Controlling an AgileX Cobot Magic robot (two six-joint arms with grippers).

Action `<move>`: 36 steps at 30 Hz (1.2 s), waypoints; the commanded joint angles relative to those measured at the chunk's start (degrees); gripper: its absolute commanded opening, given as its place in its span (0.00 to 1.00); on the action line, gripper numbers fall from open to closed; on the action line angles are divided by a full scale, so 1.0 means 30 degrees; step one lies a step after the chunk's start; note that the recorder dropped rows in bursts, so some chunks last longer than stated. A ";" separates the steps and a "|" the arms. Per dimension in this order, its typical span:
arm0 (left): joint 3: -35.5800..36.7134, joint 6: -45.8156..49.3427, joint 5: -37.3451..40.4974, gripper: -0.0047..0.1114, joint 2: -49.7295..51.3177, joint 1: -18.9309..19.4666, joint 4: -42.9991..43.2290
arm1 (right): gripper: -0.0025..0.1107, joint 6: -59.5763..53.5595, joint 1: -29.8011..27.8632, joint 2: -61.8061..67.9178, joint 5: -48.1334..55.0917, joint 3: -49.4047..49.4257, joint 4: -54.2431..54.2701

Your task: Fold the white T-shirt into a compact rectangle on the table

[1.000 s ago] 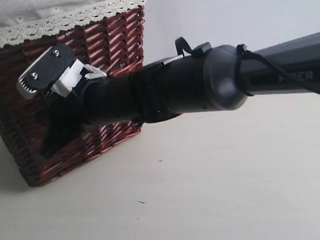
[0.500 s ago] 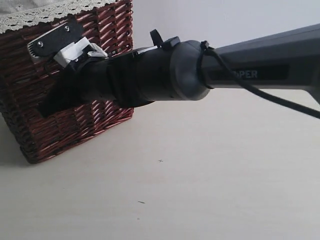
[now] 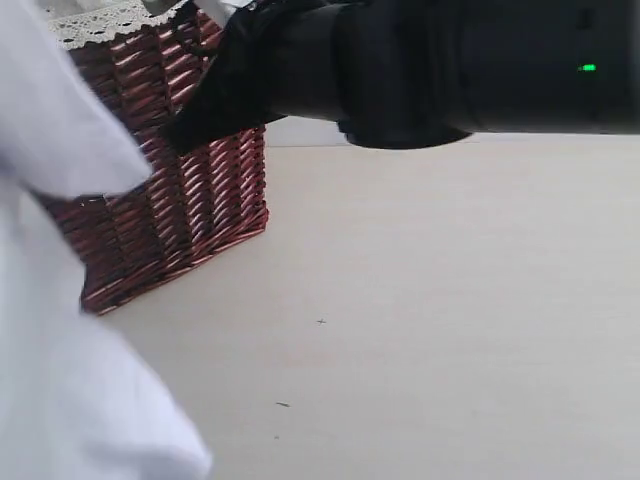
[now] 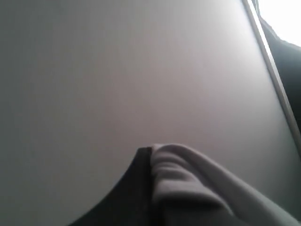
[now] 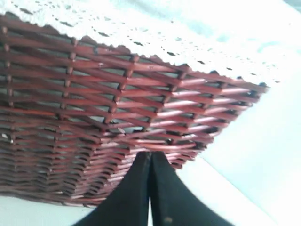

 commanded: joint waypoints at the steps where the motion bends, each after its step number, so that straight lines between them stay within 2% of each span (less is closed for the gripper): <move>1: 0.0119 -0.0246 0.2278 0.04 0.1452 0.0020 -0.0104 | 0.02 -0.0948 -0.0061 -0.2277 -0.1468 0.1961 0.0081; 6: 0.0119 -0.0246 0.3214 0.04 0.2529 0.0020 -0.0276 | 0.02 -0.2195 -0.0061 -0.4103 -0.4497 0.3634 0.0081; 14: 0.0119 -0.0246 0.3514 0.04 0.2986 0.0020 -0.1272 | 0.02 -0.2160 -0.0061 -0.6822 -0.1506 0.6359 0.0081; 20: 0.0119 -0.0246 0.3553 0.04 0.2550 0.0020 -0.0768 | 0.02 0.2340 -0.0061 -0.8013 -0.1283 0.8969 0.0081; 27: 0.0119 -0.0246 0.3588 0.04 0.2373 0.0031 -0.0800 | 0.02 0.5328 -0.0061 -0.9185 0.0929 1.4803 0.0081; 32: 0.0119 -0.0320 0.3828 0.04 0.2564 0.0031 -0.1204 | 0.02 0.5131 -0.0061 -1.0612 0.1738 1.5615 0.0081; 36: 0.0119 -0.0315 0.3828 0.04 0.2528 0.0031 -0.1128 | 0.05 0.5450 -0.0061 -1.1185 0.0698 1.5653 0.0081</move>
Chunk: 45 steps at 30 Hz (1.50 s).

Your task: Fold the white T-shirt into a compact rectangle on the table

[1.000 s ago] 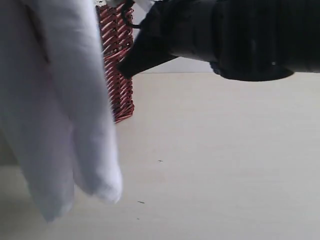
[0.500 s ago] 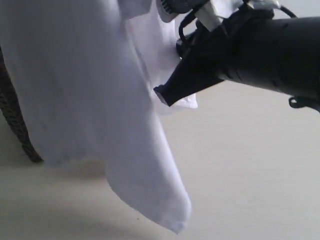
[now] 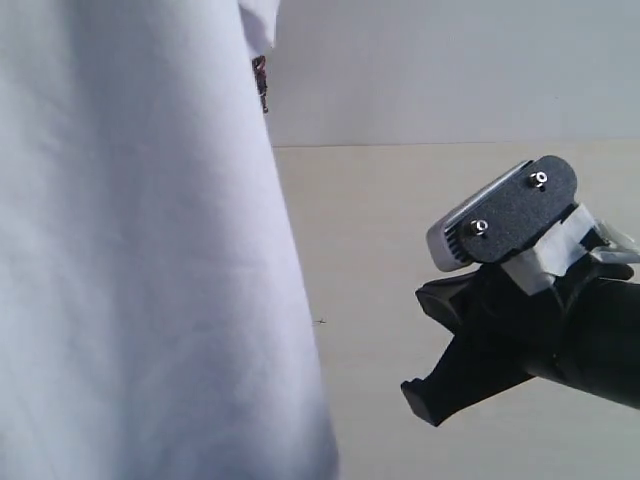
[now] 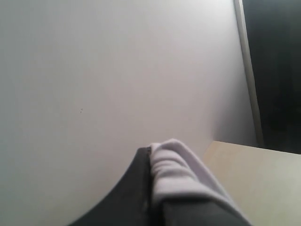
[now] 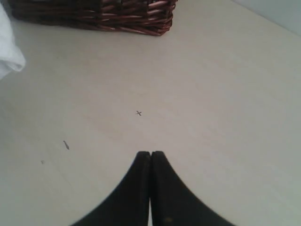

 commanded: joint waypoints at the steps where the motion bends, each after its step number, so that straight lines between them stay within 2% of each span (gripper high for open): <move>1: 0.0010 -0.0237 -0.0491 0.04 -0.0107 0.0031 -0.0213 | 0.08 0.0329 -0.0061 -0.0587 -0.0652 0.0094 -0.0177; 4: 0.0010 -0.0477 -0.0491 0.04 -0.0109 0.0031 -0.0351 | 0.24 0.0329 -0.0061 -0.0518 -0.0491 0.0094 -0.0177; 5: 0.0010 -0.0649 -0.0491 0.04 -0.0109 0.0031 -0.0352 | 0.35 0.0329 -0.0061 -0.0438 -0.0214 0.0094 -0.0177; 7: 0.0010 -0.0956 -0.0491 0.04 -0.0138 0.0031 -0.0352 | 0.49 0.0134 -0.0061 -0.0307 -0.0215 0.0094 -0.0177; 9: 0.0010 -0.1150 -0.0449 0.04 -0.0281 0.0031 -0.0442 | 0.55 0.0134 -0.0061 -0.0019 -0.0281 0.0094 -0.0177; 12: 0.0010 -0.1196 -0.0370 0.04 -0.0824 0.0031 -0.0444 | 0.56 0.0189 -0.0061 0.0623 -0.1136 0.0057 -0.0255; 16: 0.0010 -0.1283 -0.0370 0.04 -0.1389 0.0031 -0.0989 | 0.56 0.3370 -0.0061 0.1700 -0.1506 -0.0917 -0.3770; 19: 0.0010 -0.1541 -0.0370 0.04 -0.1742 0.0031 -0.1043 | 0.56 0.4174 -0.0061 0.1918 -0.2646 -0.1269 -0.4208; 24: 0.0010 -0.1541 -0.0444 0.04 -0.1783 0.0031 -0.1068 | 0.58 0.4082 -0.0061 0.1918 0.1349 -0.1269 -0.4526; 31: 0.0010 -0.1570 -0.0368 0.04 -0.1783 0.0031 -0.0955 | 0.74 0.1148 -0.0061 0.1881 0.5641 -0.1269 -0.6213; 37: 0.0010 -0.1570 -0.0249 0.04 -0.1783 0.0031 -0.1356 | 0.79 -0.0366 -0.0061 0.0986 0.8512 -0.1539 -0.6213; 40: 0.0010 -0.1839 -0.0225 0.04 -0.1535 0.0031 -0.1727 | 0.79 -0.0498 -0.0061 0.0800 0.7751 -0.1842 -0.6299; 43: 0.0010 -0.2490 -0.0225 0.04 -0.0368 0.0031 -0.2768 | 0.79 0.0369 -0.0061 0.0630 0.4924 -0.1842 -0.6185; 45: 0.0010 -0.2666 -0.0225 0.04 0.0630 0.0031 -0.3361 | 0.79 0.0697 -0.0061 0.0514 0.4403 -0.1842 -0.6000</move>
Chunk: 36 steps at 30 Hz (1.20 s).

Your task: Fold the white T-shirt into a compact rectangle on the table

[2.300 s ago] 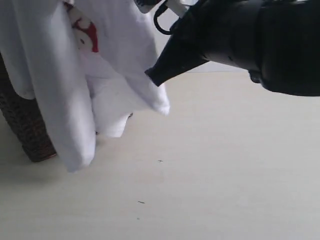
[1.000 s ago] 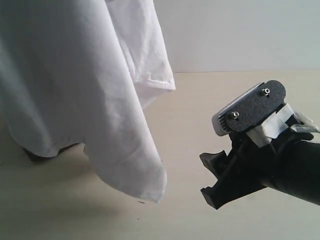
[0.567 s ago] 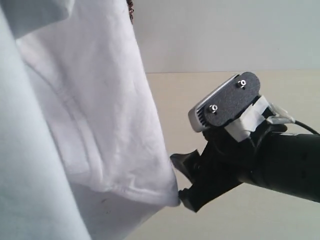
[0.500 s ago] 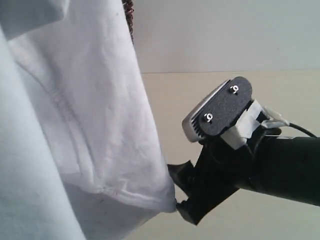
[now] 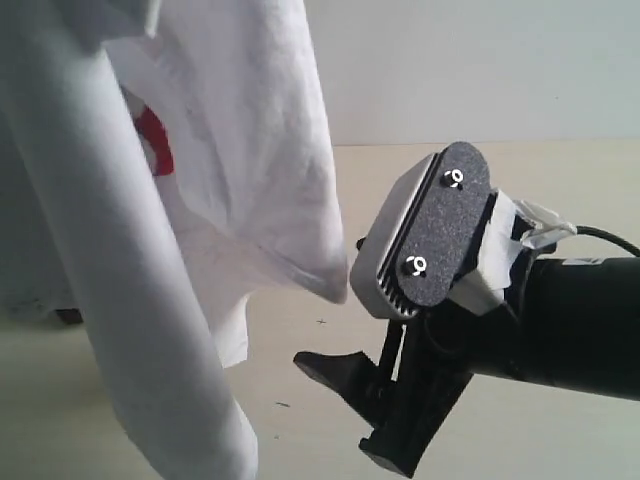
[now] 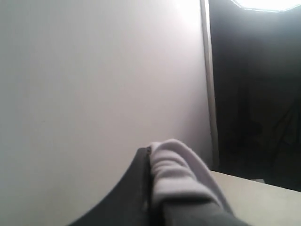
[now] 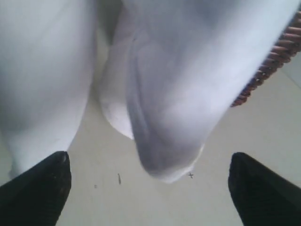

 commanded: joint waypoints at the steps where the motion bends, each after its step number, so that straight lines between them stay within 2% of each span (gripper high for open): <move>1: 0.0046 -0.1452 -0.0373 0.08 0.1845 0.0031 -0.0245 | 0.79 0.0510 -0.0061 -0.0263 -0.1019 -0.0157 0.0269; 2: 0.0046 -0.1579 -0.0373 0.14 0.2140 0.0031 0.0571 | 0.79 0.0652 -0.0061 -0.0291 -0.1019 -0.0157 0.0269; 4: 0.0046 -0.1579 -0.0373 0.47 0.2596 0.0031 0.3304 | 0.79 0.0942 -0.0061 -0.0466 -0.1158 -0.0121 0.0269; 5: 0.0046 -0.2079 -0.0373 0.64 0.2631 0.0031 0.6336 | 0.79 0.0942 -0.0061 -0.0651 -0.1348 -0.0121 0.0269; 6: 0.0046 -0.2943 -0.0373 0.70 0.2631 0.0031 0.8234 | 0.79 0.0942 -0.0061 -0.0753 -0.1443 -0.0121 0.0269; 8: 0.0046 -0.4246 -0.0373 0.67 0.2413 0.0031 1.1436 | 0.79 0.0942 -0.0061 -0.0965 -0.1730 -0.0121 0.0269; 10: 0.0046 -0.5210 -0.0373 0.57 0.2208 0.0067 1.4138 | 0.79 0.0942 -0.0061 -0.1176 -0.2012 -0.0121 0.0269; 13: 0.0046 -0.5724 -0.0373 0.39 0.2005 0.0919 1.4716 | 0.79 0.0942 -0.0061 -0.1309 -0.2151 -0.0121 0.0269; 15: 0.0467 -0.6891 -0.0373 0.34 0.1885 0.1555 1.4746 | 0.79 0.0942 -0.0061 -0.1309 -0.2151 -0.0121 0.0269; 17: 0.1476 -0.8893 -0.0373 0.37 0.1683 0.2508 1.4839 | 0.79 0.0942 -0.0061 -0.1311 -0.2019 -0.0121 0.0269; 19: 0.3256 -1.0179 -0.0373 0.45 0.1337 0.3621 1.4839 | 0.79 0.0975 -0.0061 -0.1311 -0.1837 -0.0121 0.0352; 21: 0.5480 -1.0434 -0.0373 0.48 0.0809 0.4585 1.4794 | 0.79 0.1012 -0.0061 -0.1311 -0.1801 -0.0092 0.0805; 24: 0.8683 -1.0390 -0.0373 0.48 0.0110 0.5892 1.4794 | 0.79 0.1012 -0.0061 -0.1311 -0.1801 -0.0092 0.0900; 27: 1.0616 -1.0390 -0.0373 0.54 -0.0029 0.6921 1.3675 | 0.79 0.1012 -0.0061 -0.1311 -0.1651 -0.0092 0.0900; 30: 1.1850 -1.0986 -0.0373 0.62 -0.0029 0.7663 1.2791 | 0.79 0.1012 -0.0061 -0.1311 -0.1471 -0.0092 0.0900; 32: 1.2262 -1.1081 -0.0373 0.62 -0.0029 0.7850 1.2922 | 0.79 0.1012 -0.0061 -0.1311 -0.1419 -0.0092 0.0938; 36: 1.2266 -1.0935 -0.0373 0.60 -0.0211 0.7852 1.5458 | 0.79 0.1012 -0.0061 -0.1311 -0.1350 -0.0092 0.1190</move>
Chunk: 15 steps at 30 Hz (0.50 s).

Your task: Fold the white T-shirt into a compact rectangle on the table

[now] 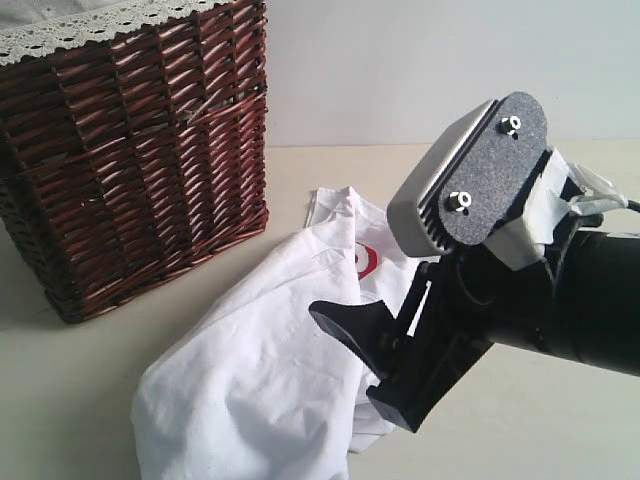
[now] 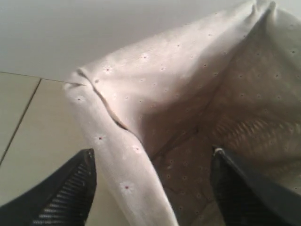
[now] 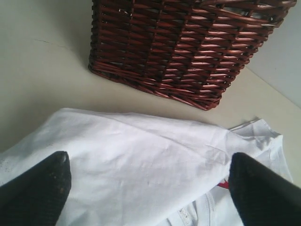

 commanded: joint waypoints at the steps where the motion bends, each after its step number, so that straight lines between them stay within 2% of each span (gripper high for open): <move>1: 0.0110 -0.0083 -0.0180 0.60 -0.0477 0.0083 0.2345 | 0.79 0.0019 -0.0061 -0.0065 0.0162 -0.0092 0.0204; 4: 0.0745 -0.0388 -0.0180 0.59 -0.0602 0.0350 0.1976 | 0.79 0.0019 -0.0061 -0.0065 0.0162 -0.0092 0.0204; 7: 0.2130 -0.0849 -0.0180 0.60 -0.0478 0.0625 -0.0010 | 0.79 0.0019 -0.0061 -0.0065 0.0199 -0.0092 0.0204; 10: 0.3431 -0.0987 -0.0180 0.62 -0.0336 0.0633 -0.0075 | 0.79 0.0019 -0.0061 -0.0065 0.0666 -0.0092 0.0231; 15: 0.3887 -0.1744 -0.0180 0.65 -0.0247 0.0633 0.0010 | 0.79 0.0019 -0.0061 -0.0065 0.0948 -0.0092 0.0231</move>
